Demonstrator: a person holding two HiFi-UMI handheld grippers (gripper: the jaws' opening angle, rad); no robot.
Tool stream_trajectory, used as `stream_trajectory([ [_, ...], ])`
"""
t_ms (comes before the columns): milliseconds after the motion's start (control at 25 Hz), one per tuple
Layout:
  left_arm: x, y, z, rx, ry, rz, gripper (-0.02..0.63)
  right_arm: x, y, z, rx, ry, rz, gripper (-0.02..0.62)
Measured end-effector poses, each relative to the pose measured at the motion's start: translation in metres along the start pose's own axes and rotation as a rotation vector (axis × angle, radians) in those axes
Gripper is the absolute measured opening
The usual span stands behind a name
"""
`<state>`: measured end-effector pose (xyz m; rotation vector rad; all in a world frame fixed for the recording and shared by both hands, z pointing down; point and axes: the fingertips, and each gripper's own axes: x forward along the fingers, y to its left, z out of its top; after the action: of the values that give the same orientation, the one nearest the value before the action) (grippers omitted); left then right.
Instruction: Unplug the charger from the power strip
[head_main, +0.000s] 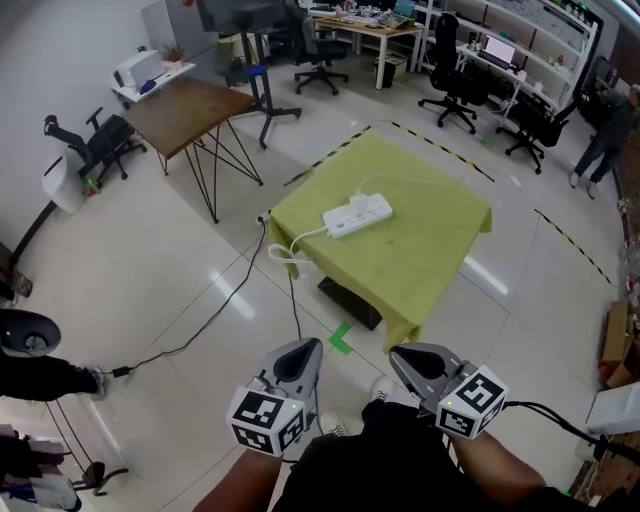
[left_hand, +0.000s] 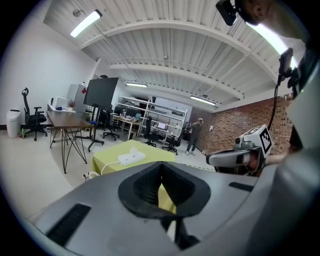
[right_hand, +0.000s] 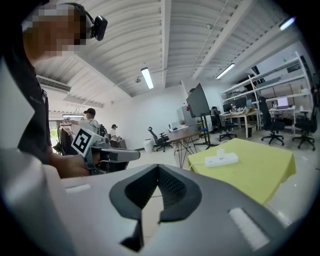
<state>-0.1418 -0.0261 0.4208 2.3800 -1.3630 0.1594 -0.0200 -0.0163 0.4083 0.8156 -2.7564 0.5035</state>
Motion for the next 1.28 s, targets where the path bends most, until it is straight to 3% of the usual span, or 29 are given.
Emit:
stream_trajectory([
  [280, 0.013, 0.041, 0.014, -0.013, 0.011, 0.045, 0.006, 0.042, -0.036, 0.015, -0.012, 0.014, -0.002, 0.003],
  [520, 0.032, 0.079, 0.036, 0.005, -0.002, 0.131, 0.006, 0.099, -0.109, 0.025, -0.025, 0.034, -0.009, 0.003],
  [800, 0.088, 0.11, 0.056, -0.005, -0.008, 0.193, 0.006, 0.162, -0.212, 0.028, -0.051, 0.086, -0.085, 0.008],
  [960, 0.12, 0.119, 0.069, 0.001, -0.002, 0.219, 0.006, 0.198, -0.266, 0.019, -0.04, 0.135, -0.124, 0.059],
  [1280, 0.146, 0.146, 0.066, -0.023, 0.066, 0.302, 0.006, 0.281, -0.359, -0.01, -0.023, 0.232, -0.215, 0.242],
])
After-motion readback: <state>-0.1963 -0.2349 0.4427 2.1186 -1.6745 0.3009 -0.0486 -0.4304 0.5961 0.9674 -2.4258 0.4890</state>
